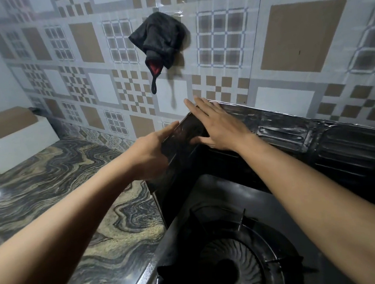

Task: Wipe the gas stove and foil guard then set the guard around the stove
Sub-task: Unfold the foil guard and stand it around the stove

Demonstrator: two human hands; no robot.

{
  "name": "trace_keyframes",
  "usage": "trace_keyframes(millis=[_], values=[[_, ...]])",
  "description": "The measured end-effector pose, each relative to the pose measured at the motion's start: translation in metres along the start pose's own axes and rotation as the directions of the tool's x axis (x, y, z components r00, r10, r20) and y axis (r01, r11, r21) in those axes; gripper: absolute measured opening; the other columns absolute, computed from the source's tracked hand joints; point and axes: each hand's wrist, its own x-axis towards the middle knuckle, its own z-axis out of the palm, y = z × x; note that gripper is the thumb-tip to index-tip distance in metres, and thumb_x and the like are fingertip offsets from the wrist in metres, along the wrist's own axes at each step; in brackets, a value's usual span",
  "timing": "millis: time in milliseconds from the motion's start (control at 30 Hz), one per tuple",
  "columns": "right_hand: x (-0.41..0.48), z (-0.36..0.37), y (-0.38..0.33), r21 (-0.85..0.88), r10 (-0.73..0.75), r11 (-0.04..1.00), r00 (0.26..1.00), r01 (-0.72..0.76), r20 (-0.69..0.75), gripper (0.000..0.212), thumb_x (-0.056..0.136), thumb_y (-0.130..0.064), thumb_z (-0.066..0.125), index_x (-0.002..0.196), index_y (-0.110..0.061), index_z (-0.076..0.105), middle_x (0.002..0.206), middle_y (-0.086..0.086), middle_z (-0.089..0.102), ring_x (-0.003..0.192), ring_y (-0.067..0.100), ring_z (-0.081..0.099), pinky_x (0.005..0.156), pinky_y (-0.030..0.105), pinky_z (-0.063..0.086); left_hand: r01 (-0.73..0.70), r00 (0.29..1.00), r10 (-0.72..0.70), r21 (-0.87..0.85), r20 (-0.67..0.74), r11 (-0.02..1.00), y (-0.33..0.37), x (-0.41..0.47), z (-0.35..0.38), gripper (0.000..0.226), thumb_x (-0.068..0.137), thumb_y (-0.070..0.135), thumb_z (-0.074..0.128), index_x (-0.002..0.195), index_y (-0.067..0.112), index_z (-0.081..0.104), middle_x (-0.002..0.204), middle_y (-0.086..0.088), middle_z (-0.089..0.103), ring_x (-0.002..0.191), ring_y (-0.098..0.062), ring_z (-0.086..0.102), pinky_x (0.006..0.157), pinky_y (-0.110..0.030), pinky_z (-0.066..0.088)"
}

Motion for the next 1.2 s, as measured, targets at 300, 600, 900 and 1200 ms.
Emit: trace_keyframes(millis=[300, 600, 900, 1200], values=[[-0.084, -0.012, 0.024, -0.339, 0.081, 0.933, 0.989, -0.118, -0.121, 0.057, 0.076, -0.02, 0.075, 0.13, -0.01, 0.058, 0.137, 0.02, 0.054, 0.12, 0.037, 0.055, 0.1, 0.047, 0.046, 0.043, 0.999, -0.042, 0.108, -0.011, 0.993, 0.029, 0.025, 0.002, 0.091, 0.078, 0.004, 0.057, 0.157, 0.026, 0.018, 0.13, -0.014, 0.063, 0.114, -0.029, 0.058, 0.086, -0.028, 0.044], [-0.113, 0.017, 0.055, -0.613, 0.169, 0.781, 0.985, -0.116, 0.029, 0.062, 0.095, -0.011, 0.012, 0.157, -0.013, 0.012, 0.162, 0.021, -0.004, 0.149, 0.038, -0.004, 0.119, 0.056, 0.003, -0.001, 0.994, -0.007, 0.077, 0.111, 0.997, 0.042, 0.049, 0.009, 0.096, 0.081, -0.005, 0.048, 0.157, 0.031, 0.003, 0.146, -0.018, 0.047, 0.13, -0.034, 0.046, 0.1, -0.034, 0.037], [-0.123, 0.007, 0.06, -0.573, 0.031, 0.819, 0.999, -0.042, -0.028, 0.058, 0.096, -0.008, 0.013, 0.15, -0.005, 0.033, 0.157, 0.027, 0.022, 0.145, 0.041, 0.023, 0.117, 0.055, 0.022, -0.036, 0.996, 0.01, 0.301, 0.087, 0.953, 0.043, 0.054, 0.015, 0.095, 0.081, 0.004, 0.055, 0.158, 0.024, 0.003, 0.137, -0.025, 0.052, 0.122, -0.039, 0.051, 0.096, -0.04, 0.044], [-0.215, -0.033, 0.081, -0.603, 0.264, 0.752, 0.96, -0.266, -0.094, 0.053, 0.086, -0.015, 0.057, 0.139, -0.009, 0.048, 0.147, 0.022, 0.043, 0.122, 0.039, 0.047, 0.098, 0.051, 0.036, -0.223, 0.966, 0.259, 0.485, -0.007, 0.846, 0.123, 0.063, 0.101, 0.089, 0.084, 0.031, 0.059, 0.156, 0.019, 0.008, 0.162, -0.023, 0.0, 0.149, -0.044, -0.001, 0.115, -0.064, 0.009]])
